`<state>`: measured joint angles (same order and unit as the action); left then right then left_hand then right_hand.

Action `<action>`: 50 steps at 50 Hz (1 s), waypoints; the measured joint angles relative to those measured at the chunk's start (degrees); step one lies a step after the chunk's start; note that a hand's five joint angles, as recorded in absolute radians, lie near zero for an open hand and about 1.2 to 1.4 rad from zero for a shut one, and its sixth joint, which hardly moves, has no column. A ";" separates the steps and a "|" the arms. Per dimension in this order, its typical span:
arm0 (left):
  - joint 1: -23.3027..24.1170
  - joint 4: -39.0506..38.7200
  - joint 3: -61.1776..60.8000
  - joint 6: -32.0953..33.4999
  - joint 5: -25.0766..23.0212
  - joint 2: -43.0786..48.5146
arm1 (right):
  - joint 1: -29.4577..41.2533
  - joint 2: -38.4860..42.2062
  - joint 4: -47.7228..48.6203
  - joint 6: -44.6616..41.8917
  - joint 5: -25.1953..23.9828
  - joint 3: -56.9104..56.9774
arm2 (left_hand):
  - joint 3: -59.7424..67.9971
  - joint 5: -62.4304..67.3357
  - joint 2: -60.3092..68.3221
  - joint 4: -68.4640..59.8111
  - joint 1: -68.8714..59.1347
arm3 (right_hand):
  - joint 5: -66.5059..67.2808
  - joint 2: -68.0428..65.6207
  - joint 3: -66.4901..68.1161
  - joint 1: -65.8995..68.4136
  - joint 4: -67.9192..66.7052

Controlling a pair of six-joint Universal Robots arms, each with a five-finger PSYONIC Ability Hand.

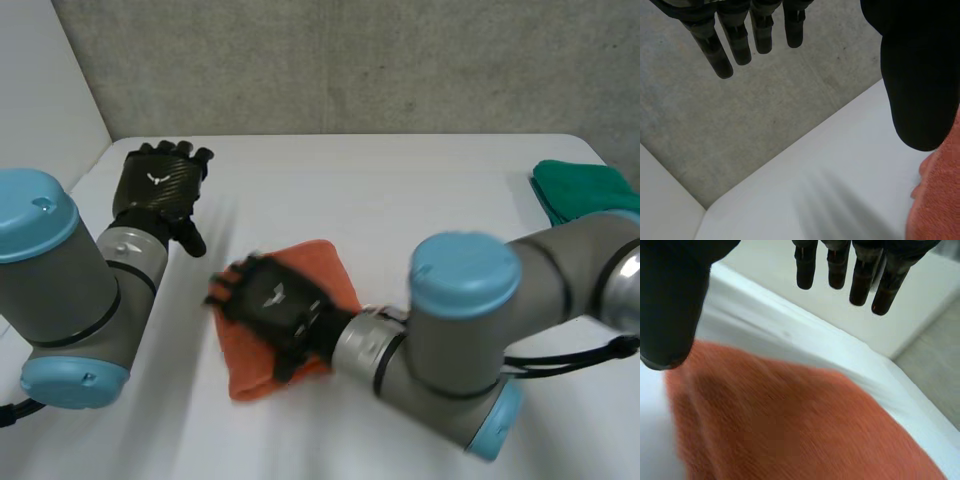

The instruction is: Fold the laundry.

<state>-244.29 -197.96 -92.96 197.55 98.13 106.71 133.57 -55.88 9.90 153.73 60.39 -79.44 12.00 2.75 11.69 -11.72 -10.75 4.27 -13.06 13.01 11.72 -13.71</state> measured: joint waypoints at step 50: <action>5.27 16.11 9.20 -1.05 -9.67 9.06 | -12.54 3.21 -16.44 13.66 15.20 12.21 | 0.00 0.00 0.00 0.00 0.00 | -0.22 0.44 -0.60 -0.01 0.29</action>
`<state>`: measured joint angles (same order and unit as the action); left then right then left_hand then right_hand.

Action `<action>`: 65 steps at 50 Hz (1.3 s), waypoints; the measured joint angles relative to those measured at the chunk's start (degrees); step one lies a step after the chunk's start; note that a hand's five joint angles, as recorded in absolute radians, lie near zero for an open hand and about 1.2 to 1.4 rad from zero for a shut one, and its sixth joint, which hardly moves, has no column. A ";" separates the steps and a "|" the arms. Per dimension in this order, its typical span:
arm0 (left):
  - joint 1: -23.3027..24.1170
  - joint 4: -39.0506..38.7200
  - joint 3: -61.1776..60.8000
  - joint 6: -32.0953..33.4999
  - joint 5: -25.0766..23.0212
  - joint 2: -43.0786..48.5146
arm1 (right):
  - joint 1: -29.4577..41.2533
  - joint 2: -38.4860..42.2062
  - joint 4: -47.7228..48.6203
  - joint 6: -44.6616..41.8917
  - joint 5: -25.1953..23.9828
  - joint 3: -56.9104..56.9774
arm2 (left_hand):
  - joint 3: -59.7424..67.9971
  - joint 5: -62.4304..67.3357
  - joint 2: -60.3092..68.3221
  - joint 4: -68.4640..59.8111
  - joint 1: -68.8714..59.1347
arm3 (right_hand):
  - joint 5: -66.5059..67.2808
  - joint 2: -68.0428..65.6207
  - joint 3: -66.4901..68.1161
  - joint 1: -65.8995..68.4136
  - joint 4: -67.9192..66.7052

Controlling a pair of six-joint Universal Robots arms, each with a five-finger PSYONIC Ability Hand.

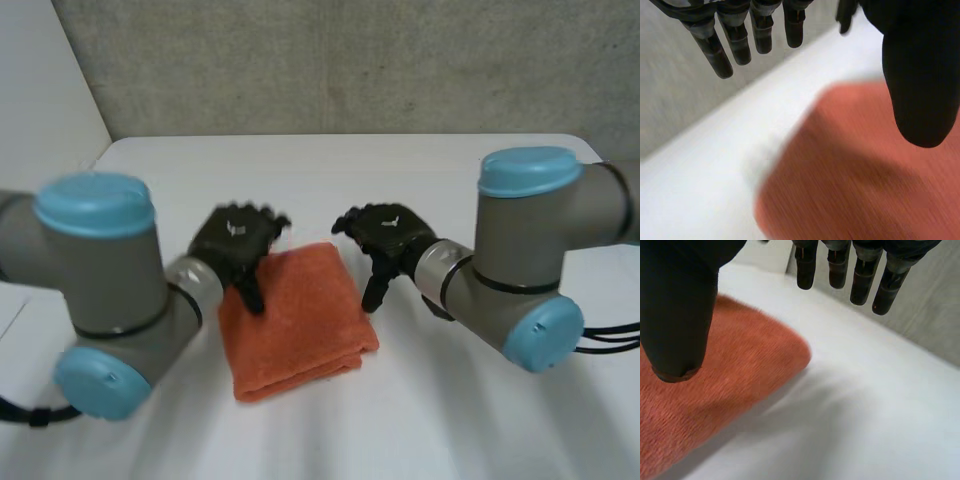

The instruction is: Fold the laundry.

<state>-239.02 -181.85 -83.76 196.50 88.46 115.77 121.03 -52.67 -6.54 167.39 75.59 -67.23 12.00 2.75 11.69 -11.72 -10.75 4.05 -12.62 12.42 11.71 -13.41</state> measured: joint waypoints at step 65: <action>-2.50 11.88 20.36 -9.78 -22.29 -1.77 | 13.71 5.69 31.97 -15.79 7.29 -16.25 | 0.00 0.00 0.00 0.00 0.00 | 15.46 -24.20 24.33 19.37 -23.17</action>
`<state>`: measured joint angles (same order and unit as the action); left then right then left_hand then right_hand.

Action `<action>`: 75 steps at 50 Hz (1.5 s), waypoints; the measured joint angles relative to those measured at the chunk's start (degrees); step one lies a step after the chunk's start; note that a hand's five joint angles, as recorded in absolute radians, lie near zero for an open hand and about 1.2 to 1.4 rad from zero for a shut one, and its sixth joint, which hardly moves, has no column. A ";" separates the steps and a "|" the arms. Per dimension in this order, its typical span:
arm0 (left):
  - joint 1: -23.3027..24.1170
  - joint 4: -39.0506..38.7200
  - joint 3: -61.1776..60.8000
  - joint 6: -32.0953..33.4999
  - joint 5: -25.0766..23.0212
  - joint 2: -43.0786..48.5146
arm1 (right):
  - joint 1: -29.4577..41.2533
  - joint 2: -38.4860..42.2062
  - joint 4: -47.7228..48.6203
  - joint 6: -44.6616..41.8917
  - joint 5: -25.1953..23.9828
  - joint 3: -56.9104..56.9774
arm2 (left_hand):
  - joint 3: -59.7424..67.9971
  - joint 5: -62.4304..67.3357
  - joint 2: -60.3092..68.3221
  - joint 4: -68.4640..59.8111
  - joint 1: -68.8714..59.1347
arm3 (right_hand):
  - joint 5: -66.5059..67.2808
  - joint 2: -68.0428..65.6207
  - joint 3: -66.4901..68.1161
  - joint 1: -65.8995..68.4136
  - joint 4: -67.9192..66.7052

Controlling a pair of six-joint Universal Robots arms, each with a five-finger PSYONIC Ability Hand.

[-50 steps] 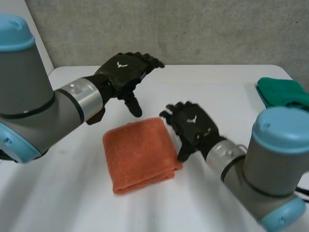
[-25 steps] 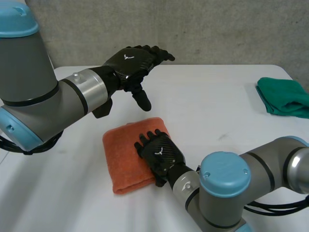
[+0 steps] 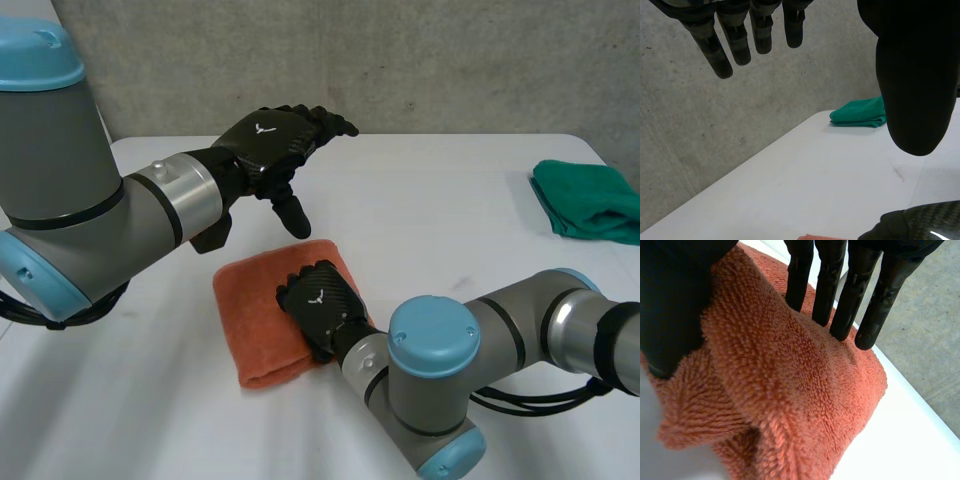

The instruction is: Fold the laundry.

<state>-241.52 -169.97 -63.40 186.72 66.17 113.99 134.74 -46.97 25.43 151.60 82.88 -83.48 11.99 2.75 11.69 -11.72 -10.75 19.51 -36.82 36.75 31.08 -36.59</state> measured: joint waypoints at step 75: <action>-1.76 -2.62 -4.55 -0.04 1.09 -0.31 | -39.81 4.80 -15.07 -10.20 -18.71 14.15 | 0.00 0.00 0.00 0.00 0.00 | 29.71 -25.77 24.63 18.65 -24.72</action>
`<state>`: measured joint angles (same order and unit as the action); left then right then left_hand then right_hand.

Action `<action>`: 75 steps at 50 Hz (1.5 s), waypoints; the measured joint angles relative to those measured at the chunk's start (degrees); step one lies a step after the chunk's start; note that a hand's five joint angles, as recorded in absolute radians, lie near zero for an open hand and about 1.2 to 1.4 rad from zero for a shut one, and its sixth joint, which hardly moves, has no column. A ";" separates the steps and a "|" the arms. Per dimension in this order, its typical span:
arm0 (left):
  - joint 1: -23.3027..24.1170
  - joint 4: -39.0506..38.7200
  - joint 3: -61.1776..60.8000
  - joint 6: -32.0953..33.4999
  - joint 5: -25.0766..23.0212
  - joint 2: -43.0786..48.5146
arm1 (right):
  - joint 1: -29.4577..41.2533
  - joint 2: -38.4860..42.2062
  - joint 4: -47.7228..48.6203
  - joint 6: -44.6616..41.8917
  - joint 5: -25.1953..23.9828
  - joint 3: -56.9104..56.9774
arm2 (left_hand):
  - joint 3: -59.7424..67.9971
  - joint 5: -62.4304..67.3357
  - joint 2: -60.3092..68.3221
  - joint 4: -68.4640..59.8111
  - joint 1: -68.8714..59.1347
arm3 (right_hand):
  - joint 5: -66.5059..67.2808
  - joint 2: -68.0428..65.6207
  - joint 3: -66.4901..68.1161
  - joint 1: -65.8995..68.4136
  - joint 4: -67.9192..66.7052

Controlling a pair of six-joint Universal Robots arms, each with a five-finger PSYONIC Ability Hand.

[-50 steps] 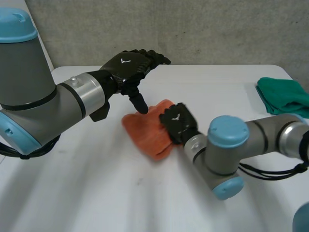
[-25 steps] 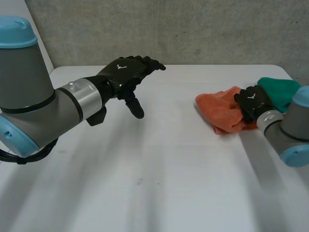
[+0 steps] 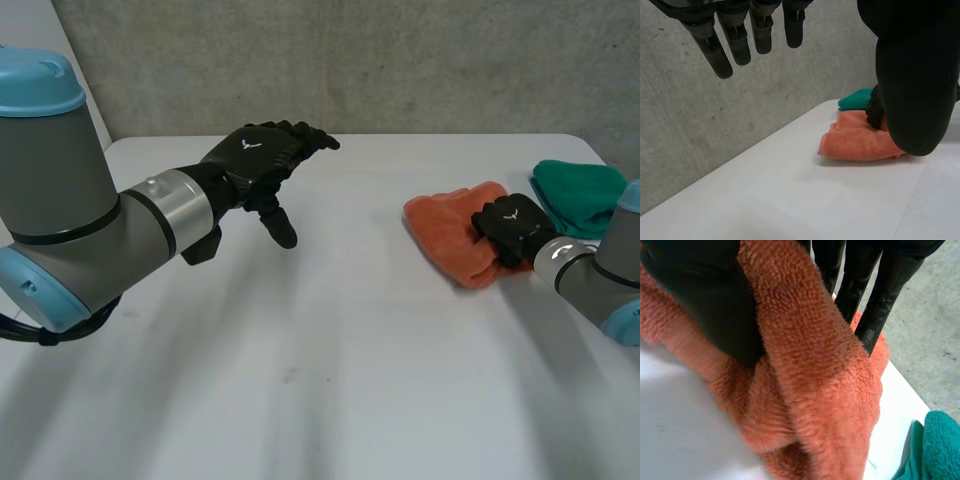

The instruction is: Fold the laundry.

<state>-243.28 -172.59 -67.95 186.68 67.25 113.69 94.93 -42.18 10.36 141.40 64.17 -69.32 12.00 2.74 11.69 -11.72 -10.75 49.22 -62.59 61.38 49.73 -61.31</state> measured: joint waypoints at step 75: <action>-0.12 -2.63 -5.17 -0.85 2.20 -1.00 | -19.48 0.22 -3.55 0.92 4.00 23.75 | 0.00 0.00 0.00 0.00 0.00 | -45.05 49.84 -48.92 -37.77 47.77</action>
<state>-243.40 -175.22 -73.12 185.83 69.45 112.69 75.45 -41.96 6.82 142.32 68.17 -45.57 12.00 2.75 11.69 -11.72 -10.75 4.17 -12.75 12.47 11.97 -13.54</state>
